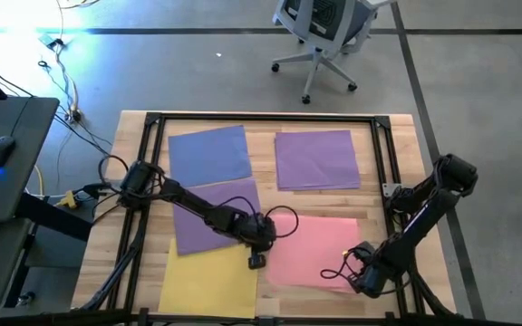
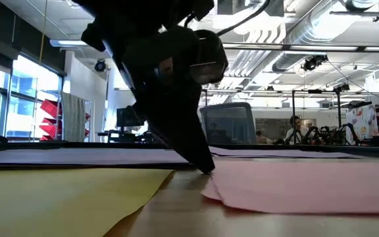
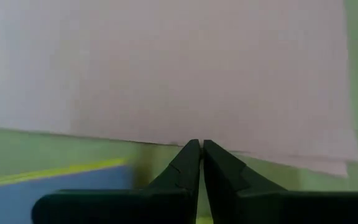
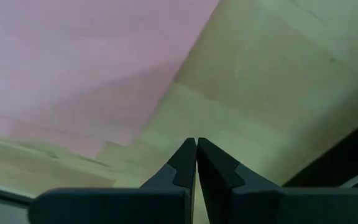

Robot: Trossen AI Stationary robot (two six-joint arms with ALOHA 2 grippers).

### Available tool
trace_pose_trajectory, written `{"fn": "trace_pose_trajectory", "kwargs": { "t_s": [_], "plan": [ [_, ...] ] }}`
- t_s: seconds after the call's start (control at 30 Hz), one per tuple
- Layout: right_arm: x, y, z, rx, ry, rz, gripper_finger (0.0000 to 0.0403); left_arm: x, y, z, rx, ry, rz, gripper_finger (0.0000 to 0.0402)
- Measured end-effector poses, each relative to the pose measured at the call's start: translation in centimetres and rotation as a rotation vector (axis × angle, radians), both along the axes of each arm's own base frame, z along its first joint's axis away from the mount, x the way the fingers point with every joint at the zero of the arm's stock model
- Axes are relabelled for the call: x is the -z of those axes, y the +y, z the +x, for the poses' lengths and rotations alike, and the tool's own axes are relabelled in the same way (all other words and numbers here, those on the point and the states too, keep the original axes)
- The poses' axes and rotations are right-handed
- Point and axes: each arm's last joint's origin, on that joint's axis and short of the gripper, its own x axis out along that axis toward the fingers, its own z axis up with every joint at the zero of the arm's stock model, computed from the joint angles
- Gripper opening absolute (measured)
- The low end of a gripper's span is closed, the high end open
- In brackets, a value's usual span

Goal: Organize paper
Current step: Adjust the pink papers

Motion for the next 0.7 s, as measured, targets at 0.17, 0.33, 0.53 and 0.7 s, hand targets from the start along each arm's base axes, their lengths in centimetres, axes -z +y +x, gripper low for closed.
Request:
{"fn": "trace_pose_trajectory", "kwargs": {
  "t_s": [0.17,0.33,0.53,0.7],
  "plan": [
    [-1.3,0.5,0.6,-0.042,-0.123,0.021,0.0,-0.6,0.3,-0.5,-0.023,0.029,0.043,0.0],
    [-2.8,2.2,2.4,-0.104,-0.427,0.091,0.0,-0.6,0.8,-0.3,-0.048,0.024,0.059,0.0],
    [-2.6,3.7,4.4,-0.136,-0.666,0.131,0.0,-2.9,4.4,2.1,-0.122,-0.054,0.131,0.0],
    [-1.0,4.5,6.6,-0.202,-0.773,0.155,0.0,-3.6,8.7,3.3,-0.157,-0.076,0.188,0.0]
  ]
}}
